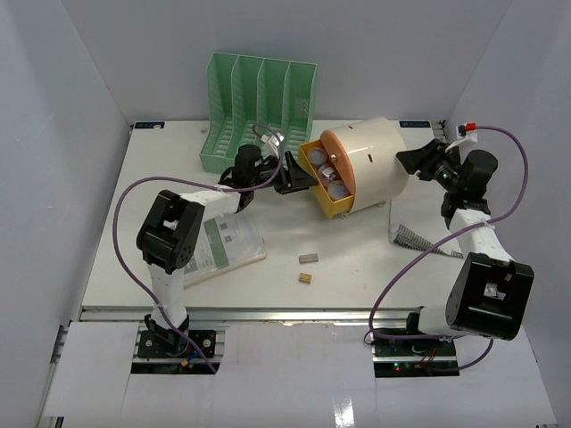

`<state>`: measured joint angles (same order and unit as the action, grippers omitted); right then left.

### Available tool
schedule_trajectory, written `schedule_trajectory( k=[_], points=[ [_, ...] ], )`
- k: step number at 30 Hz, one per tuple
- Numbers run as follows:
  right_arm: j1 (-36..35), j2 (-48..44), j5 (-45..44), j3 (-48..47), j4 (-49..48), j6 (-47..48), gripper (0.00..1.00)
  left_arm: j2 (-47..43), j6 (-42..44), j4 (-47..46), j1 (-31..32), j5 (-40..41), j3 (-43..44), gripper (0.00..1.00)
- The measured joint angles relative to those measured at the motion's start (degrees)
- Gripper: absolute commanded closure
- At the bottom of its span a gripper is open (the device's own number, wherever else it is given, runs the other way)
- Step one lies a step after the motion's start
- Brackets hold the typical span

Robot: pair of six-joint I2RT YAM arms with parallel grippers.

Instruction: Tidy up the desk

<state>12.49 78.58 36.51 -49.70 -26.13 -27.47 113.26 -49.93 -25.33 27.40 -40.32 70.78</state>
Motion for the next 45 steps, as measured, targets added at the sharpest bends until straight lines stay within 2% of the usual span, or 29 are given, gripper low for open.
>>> schedule_trajectory(
  k=[7, 14, 17, 20, 25, 28, 33, 45],
  points=[
    [0.4, 0.6, 2.8, 1.1, -2.3, -0.4, 0.49, 6.9, 1.0, 4.2, 3.7, 2.2, 12.1, 0.33],
    [1.4, 1.0, 3.1, 1.9, -4.3, 0.5, 0.46, 11.7, 1.2, 8.7, 4.6, 1.7, 20.2, 0.32],
    [1.4, 1.0, 3.2, 2.3, -4.7, 0.9, 0.45, 11.0, 2.8, 10.2, 4.8, 4.2, 19.8, 0.32],
    [1.5, 0.9, 3.9, 2.8, -5.2, 1.0, 0.44, 8.6, 5.0, 11.9, 5.3, 9.5, 16.9, 0.39],
    [1.5, 0.9, 5.6, 3.4, -5.1, 1.0, 0.44, 5.3, 7.9, 13.7, 6.4, 17.1, 12.0, 0.44],
    [1.5, 0.9, 6.1, 3.5, -5.0, 1.0, 0.44, 4.2, 8.4, 13.1, 6.7, 19.0, 9.0, 0.45],
    [1.5, 0.9, 6.5, 3.6, -4.9, 1.1, 0.44, 3.9, 8.5, 12.4, 6.7, 20.0, 6.9, 0.52],
    [1.8, 0.9, 7.1, 3.7, -4.8, 1.2, 0.44, 9.3, 8.5, 13.4, 5.9, 19.8, 12.8, 0.45]
  ],
)
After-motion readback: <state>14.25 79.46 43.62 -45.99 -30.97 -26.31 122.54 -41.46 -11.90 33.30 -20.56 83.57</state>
